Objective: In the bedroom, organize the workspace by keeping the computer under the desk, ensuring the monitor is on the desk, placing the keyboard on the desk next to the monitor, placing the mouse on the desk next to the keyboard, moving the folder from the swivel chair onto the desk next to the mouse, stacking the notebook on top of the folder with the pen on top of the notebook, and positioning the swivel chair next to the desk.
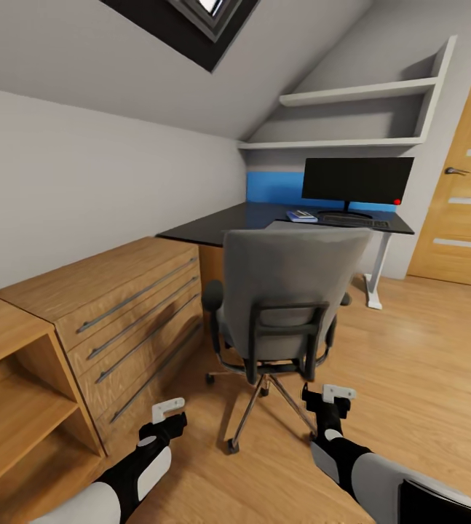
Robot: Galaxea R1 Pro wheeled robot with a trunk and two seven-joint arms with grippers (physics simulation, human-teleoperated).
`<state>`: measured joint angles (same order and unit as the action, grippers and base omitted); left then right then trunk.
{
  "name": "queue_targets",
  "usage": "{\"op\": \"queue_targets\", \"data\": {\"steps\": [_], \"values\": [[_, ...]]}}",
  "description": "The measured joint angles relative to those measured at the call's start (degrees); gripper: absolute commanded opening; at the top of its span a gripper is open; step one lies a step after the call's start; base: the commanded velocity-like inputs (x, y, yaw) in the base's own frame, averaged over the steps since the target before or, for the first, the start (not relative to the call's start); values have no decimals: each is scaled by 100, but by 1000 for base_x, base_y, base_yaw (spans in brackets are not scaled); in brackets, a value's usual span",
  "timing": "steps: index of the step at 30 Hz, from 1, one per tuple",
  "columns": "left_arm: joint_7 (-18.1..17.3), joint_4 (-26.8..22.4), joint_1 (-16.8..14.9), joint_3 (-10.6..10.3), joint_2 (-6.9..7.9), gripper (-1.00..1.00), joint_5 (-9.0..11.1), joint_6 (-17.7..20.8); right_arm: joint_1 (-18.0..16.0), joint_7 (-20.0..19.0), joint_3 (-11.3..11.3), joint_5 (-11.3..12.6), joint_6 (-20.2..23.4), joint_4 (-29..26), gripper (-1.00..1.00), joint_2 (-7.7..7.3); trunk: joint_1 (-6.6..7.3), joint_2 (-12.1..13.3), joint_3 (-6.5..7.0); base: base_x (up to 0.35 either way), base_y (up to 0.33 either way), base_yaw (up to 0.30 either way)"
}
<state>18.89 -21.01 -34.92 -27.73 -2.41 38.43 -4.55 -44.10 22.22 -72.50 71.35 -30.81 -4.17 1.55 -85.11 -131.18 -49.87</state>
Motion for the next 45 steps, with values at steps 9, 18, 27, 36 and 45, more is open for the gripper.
{"op": "queue_targets", "data": {"steps": [9, 18, 27, 36, 45], "values": [[7, 4, 0, 17, 81, 100, 19, 3, -2, 7, 11, 12, 8, 1, 100, -74, 1, 0, 0, -26, -319, 0], [7, 2, -1, 18, 151, 100, 227, -3, 0, 7, 28, 29, 20, -4, 100, -166, 1, 0, 0, -2, -124, 0], [9, 2, -1, 144, 268, 100, 301, -7, -4, -6, 130, 181, 51, 2, 100, -350, 1, 0, 0, 0, -13, 0], [-54, -3, -3, 1054, 350, 100, 266, -20, -7, -19, 127, 310, 83, -24, 100, -444, 1, 0, 0, 0, 0, 0], [-64, -4, -3, 1081, 329, 100, 239, -9, -24, -447, 125, 306, 471, -29, 100, -448, 1, 0, 0, 0, 0, 0]]}}
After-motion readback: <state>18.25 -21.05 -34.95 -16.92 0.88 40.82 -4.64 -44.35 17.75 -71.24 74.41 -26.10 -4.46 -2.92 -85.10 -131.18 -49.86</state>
